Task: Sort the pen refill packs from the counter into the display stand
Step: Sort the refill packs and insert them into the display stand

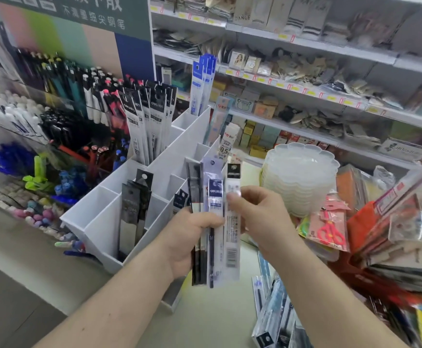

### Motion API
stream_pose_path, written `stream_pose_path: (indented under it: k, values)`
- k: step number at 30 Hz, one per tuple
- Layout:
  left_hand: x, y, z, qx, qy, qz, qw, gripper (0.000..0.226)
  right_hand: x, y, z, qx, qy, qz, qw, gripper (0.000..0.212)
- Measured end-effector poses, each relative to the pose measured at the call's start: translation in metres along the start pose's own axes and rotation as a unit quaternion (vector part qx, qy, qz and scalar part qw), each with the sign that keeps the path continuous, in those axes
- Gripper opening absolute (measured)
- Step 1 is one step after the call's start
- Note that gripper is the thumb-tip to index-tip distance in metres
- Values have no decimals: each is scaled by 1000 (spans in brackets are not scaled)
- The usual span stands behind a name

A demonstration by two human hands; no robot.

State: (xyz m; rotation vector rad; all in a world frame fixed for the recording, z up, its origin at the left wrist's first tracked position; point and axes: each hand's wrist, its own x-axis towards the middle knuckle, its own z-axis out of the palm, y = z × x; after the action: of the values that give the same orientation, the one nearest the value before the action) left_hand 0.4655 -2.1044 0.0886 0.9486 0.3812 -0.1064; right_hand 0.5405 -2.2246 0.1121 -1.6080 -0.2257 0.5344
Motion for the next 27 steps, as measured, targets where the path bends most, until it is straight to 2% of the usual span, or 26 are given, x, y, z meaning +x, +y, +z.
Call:
stream_pose_path:
  k: [3, 5, 10, 14, 16, 19, 21, 24, 27]
  values:
    - [-4, -2, 4, -13, 20, 13, 1000, 21, -6, 1, -10, 47, 118, -13, 992, 13]
    - [-6, -4, 4, -12, 25, 21, 999, 19, -13, -2, -18, 74, 147, -37, 986, 7]
    - [-13, -10, 7, -1, 34, 36, 999, 33, -29, 5, -19, 44, 106, -44, 992, 7]
    - [-16, -14, 10, 91, 50, 49, 993, 34, -37, 11, -9, -34, 20, -20, 999, 12]
    - [-18, -16, 9, 123, 56, 44, 990, 34, -38, 11, -8, -55, -2, -35, 998, 5]
    - [-24, -18, 6, 121, 44, 14, 992, 42, -31, 16, -13, -70, 48, -38, 996, 18]
    - [-27, -19, 6, 108, 38, 0, 993, 36, -27, 22, -15, -67, 66, -33, 995, 21]
    - [-30, -16, 6, 113, 82, 7, 990, 22, -23, 27, -17, 5, 91, -14, 996, 19]
    - [-37, -9, 1, 140, 128, 37, 981, 17, -14, 21, -25, 78, 157, -27, 984, 15]
